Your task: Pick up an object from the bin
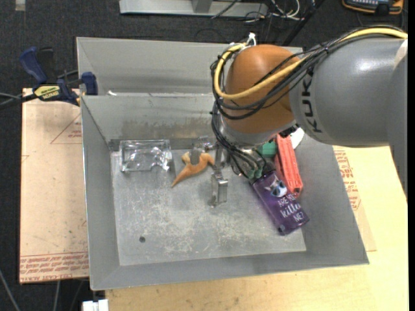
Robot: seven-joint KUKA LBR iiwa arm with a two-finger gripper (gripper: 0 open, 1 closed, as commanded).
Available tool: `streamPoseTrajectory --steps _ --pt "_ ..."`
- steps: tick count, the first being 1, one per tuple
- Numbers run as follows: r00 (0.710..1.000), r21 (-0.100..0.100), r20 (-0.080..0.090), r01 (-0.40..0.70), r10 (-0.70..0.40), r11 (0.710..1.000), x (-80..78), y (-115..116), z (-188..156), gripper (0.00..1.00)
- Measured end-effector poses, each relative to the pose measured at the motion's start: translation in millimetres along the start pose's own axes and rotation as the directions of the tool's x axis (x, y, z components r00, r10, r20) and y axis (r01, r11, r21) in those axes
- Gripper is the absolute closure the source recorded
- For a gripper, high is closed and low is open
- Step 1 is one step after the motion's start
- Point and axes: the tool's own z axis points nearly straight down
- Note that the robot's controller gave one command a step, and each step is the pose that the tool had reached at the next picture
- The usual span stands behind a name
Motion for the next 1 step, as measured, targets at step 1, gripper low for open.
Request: streamPoseTrajectory --steps 1 --pt "0.992 0.001 -0.002 0.129 -0.129 0.992 -32.1 -12.7 38.9 0.0"
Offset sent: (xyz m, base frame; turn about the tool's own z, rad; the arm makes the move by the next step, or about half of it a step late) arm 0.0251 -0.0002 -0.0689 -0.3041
